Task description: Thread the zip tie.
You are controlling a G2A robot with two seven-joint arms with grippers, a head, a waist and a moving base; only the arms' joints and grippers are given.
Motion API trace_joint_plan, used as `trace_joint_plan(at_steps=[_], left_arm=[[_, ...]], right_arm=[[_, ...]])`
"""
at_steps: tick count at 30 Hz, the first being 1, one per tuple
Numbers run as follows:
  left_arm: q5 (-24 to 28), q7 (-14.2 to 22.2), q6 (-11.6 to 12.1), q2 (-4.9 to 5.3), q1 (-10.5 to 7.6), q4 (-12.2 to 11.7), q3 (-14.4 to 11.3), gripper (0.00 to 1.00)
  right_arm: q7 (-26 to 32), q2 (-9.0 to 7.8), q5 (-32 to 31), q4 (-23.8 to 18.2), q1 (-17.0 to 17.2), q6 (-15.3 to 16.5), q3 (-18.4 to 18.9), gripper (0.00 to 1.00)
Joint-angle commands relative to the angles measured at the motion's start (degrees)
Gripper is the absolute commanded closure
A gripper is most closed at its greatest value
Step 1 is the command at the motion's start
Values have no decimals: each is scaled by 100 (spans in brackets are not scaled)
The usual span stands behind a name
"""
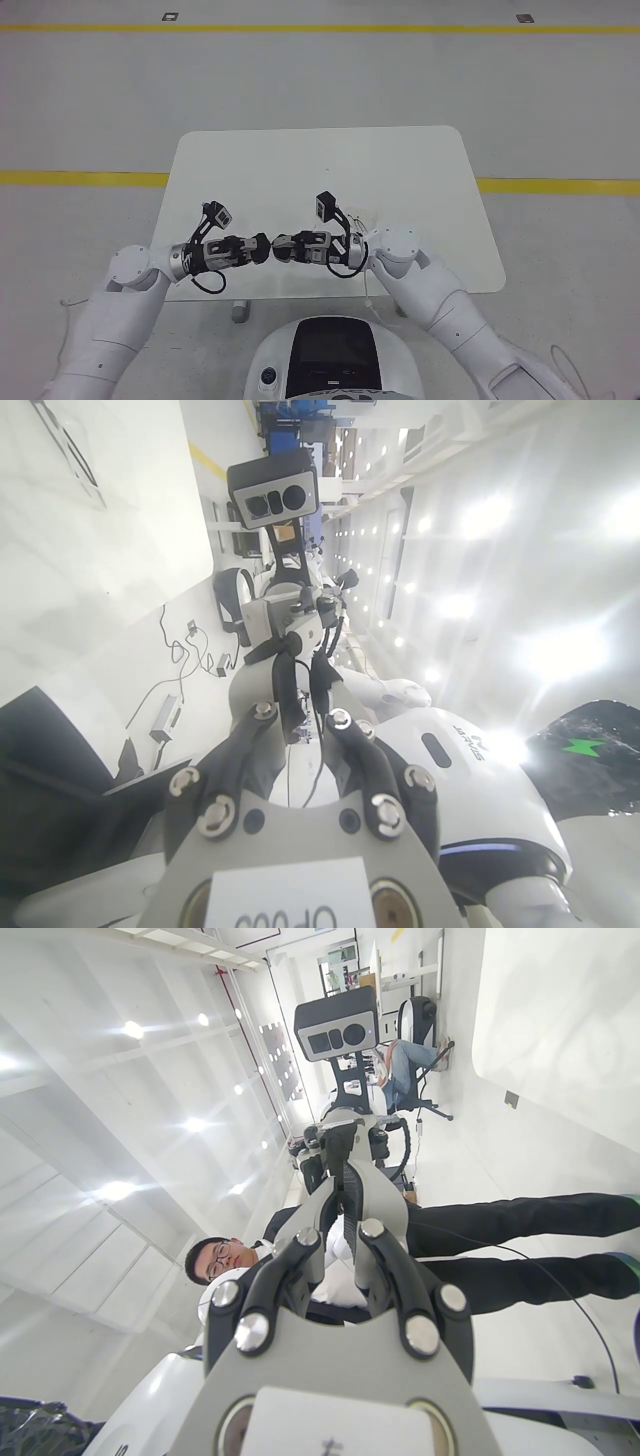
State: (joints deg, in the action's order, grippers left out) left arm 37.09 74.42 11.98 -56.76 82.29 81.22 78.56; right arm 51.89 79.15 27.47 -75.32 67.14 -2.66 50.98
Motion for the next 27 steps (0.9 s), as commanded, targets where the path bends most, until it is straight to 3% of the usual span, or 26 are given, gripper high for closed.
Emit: trace_joint_plan(at_steps=[1, 5, 9, 15, 16, 17, 18, 19, 27], left_arm=[[-3, -7, 11, 7, 0, 3, -11, 93], [5, -33, 16, 17, 1, 6, -38, 91], [4, -64, 22, 27, 1, 12, -67, 100], [1, -78, 34, 43, 9, 27, -113, 100], [5, -77, 38, 46, 14, 28, -116, 100], [8, -76, 43, 49, 21, 28, -117, 100], [12, -77, 48, 54, 27, 26, -115, 100], [14, -79, 52, 58, 30, 25, -113, 100], [15, -92, 89, 91, 57, 47, -90, 100]], right_arm=[[13, -8, -5, -37, 13, 0, 1, 100], [54, -24, -21, -87, 30, -2, 1, 100], [112, -41, -56, -120, 42, 0, -5, 100], [137, -56, -34, -134, 52, 33, -9, 100], [138, -58, -31, -134, 52, 32, -11, 91], [137, -60, -29, -134, 51, 29, -13, 62], [125, -62, -22, -136, 52, 26, -11, 16], [97, -64, -14, -138, 54, 29, -2, 0], [-53, -133, -20, -228, 144, 70, 215, 0]])
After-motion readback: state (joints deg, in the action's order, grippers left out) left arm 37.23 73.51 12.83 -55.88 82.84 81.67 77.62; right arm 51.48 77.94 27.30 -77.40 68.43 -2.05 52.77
